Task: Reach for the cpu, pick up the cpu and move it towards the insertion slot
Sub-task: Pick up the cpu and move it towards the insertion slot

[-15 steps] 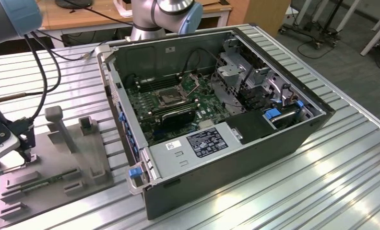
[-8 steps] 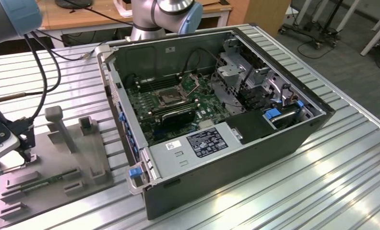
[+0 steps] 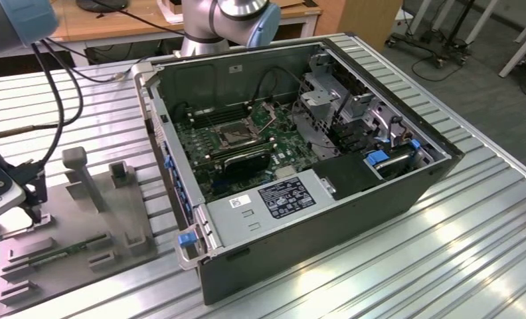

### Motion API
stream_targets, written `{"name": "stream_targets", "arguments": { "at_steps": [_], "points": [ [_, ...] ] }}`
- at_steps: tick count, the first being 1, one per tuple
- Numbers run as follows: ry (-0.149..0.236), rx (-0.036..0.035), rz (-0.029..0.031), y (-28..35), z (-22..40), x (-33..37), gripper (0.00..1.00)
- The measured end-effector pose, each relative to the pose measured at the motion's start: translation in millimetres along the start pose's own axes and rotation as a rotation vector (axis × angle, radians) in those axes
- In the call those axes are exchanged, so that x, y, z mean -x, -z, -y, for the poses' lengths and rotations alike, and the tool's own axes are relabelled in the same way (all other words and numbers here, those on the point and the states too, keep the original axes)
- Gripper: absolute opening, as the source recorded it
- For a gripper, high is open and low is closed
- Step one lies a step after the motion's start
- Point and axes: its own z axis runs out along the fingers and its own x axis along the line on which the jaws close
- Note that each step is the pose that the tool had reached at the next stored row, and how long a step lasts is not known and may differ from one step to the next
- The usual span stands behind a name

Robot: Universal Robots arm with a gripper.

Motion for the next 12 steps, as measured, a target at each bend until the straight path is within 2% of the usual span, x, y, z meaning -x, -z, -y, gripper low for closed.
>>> {"name": "stream_targets", "arguments": {
  "at_steps": [12],
  "points": [
    [0.0,0.0001,0.0001,10.3,0.0,0.0,0.55]
  ]
}}
